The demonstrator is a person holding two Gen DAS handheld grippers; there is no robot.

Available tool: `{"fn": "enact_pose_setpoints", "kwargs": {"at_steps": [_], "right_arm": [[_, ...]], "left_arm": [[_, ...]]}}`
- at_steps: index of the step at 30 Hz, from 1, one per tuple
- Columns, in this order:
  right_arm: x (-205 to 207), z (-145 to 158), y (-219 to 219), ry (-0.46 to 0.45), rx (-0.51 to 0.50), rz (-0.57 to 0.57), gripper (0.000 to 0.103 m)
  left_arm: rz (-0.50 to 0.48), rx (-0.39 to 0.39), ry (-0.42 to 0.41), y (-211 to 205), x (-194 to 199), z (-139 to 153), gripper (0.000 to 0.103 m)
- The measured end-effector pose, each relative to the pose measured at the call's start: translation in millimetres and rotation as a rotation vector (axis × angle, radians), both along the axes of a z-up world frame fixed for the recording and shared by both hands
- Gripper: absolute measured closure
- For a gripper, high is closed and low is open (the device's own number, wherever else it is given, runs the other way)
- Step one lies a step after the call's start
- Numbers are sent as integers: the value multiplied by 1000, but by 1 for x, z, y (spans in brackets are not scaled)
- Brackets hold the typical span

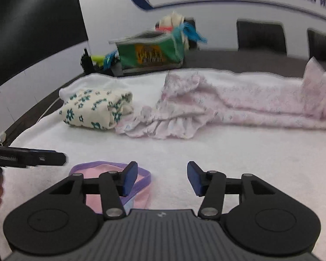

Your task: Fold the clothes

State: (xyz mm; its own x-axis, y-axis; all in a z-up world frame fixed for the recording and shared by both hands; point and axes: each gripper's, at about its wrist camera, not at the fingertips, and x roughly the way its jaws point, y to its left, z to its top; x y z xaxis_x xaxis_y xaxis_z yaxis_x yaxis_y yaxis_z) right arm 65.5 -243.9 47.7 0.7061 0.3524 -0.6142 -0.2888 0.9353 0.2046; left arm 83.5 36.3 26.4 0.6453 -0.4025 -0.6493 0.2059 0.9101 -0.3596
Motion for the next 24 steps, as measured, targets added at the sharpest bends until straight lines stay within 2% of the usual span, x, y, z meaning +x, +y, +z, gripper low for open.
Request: {"fn": "enact_pose_setpoints", "kwargs": {"at_steps": [3,7,12,13,19,20,21,22,23,24], "right_arm": [[4,-9,10,18,-13,34,51],[7,-15,17,35,-25,74,51],[12,-23,23,60,-53,74,52],[11,-21,23,55,-51,73,52],[17,-17,21,50,-49,70,52],[23,-21,23,71,-56,66,61],[25,-24,24,87,-63,71,79],[28,-28,26,103,-69,77,82],[25,-28,28,100,-78,93,88],[23,-28,29,92,-87,109,98]], "left_arm": [[9,-18,10,-1,2,-9,41],[-26,18,-14,-5,1,-9,42],[-41,54,-30,-5,-1,-11,59],[-38,62,-32,-5,-2,-12,67],[-48,50,-16,-9,4,-10,67],[-55,70,-18,-13,4,-10,71],[-62,91,-19,-17,4,-10,77],[-69,112,-21,-21,4,-10,93],[-74,116,-22,-21,3,-10,101],[-73,99,-26,-18,1,-9,101]]}}
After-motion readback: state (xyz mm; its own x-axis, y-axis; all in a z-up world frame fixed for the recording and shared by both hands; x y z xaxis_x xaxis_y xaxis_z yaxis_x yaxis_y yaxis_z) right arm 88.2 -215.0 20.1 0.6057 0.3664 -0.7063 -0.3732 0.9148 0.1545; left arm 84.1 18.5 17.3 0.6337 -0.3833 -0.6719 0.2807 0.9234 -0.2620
